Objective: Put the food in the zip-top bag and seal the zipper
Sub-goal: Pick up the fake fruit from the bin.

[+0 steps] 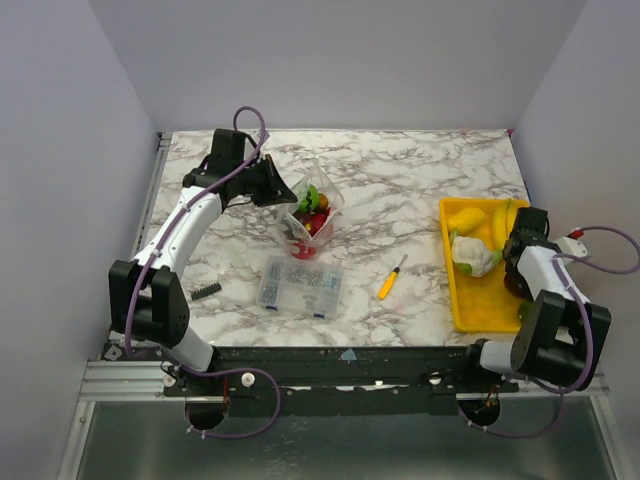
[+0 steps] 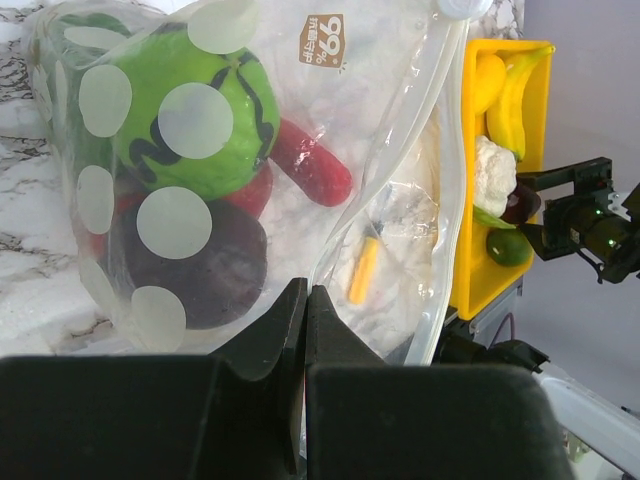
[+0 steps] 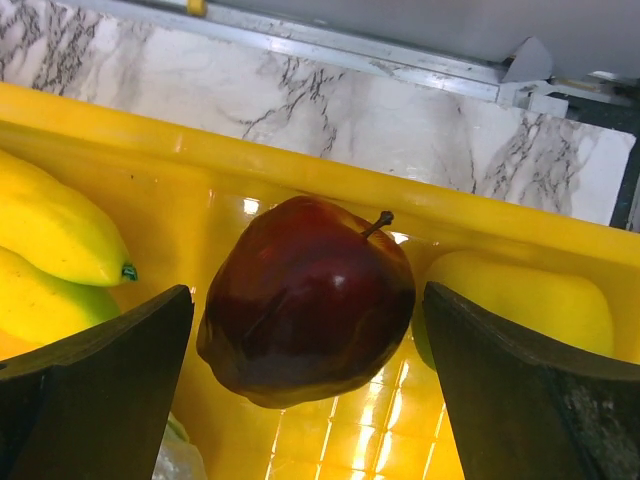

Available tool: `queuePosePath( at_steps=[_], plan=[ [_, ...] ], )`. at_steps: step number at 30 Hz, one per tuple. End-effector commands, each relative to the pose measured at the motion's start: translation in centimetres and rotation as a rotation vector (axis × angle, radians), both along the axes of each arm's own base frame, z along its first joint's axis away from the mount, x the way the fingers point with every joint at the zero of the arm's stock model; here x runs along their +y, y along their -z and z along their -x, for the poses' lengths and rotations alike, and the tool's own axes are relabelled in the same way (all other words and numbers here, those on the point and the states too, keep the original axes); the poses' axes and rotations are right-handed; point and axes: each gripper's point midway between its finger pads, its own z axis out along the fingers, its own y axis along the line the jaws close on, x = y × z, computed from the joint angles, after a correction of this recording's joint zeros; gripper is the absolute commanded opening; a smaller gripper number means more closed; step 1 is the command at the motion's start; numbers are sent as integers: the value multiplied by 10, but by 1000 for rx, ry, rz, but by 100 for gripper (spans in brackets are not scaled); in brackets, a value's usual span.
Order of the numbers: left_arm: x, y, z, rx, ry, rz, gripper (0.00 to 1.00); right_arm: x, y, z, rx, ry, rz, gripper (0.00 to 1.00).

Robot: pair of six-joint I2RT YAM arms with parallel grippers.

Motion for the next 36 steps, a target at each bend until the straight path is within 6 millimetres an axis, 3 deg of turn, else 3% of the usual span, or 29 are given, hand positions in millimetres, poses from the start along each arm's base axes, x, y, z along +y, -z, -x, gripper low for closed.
queuePosePath(
  at_steps=[1,14,20,22,28,34,36],
  plan=[
    [-8,3,2,16,31,22,0,2,12,-5,12,-26,-29,100],
    [-7,5,1,15,29,9,0,0,21,-13,19,-53,-28,97],
    [-7,5,0,12,27,4,0,0,23,-14,19,-66,-29,88],
    [-5,6,0,4,21,-13,0,2,20,-16,-2,-81,-29,83],
    [-4,2,0,-10,21,-35,0,6,8,-23,-72,-136,-23,51],
    [-5,-7,3,-36,26,-19,0,11,-14,-26,-126,-169,-23,27],
    [-6,-8,4,-35,32,-10,0,13,-24,-26,-159,-170,-19,25]
  ],
)
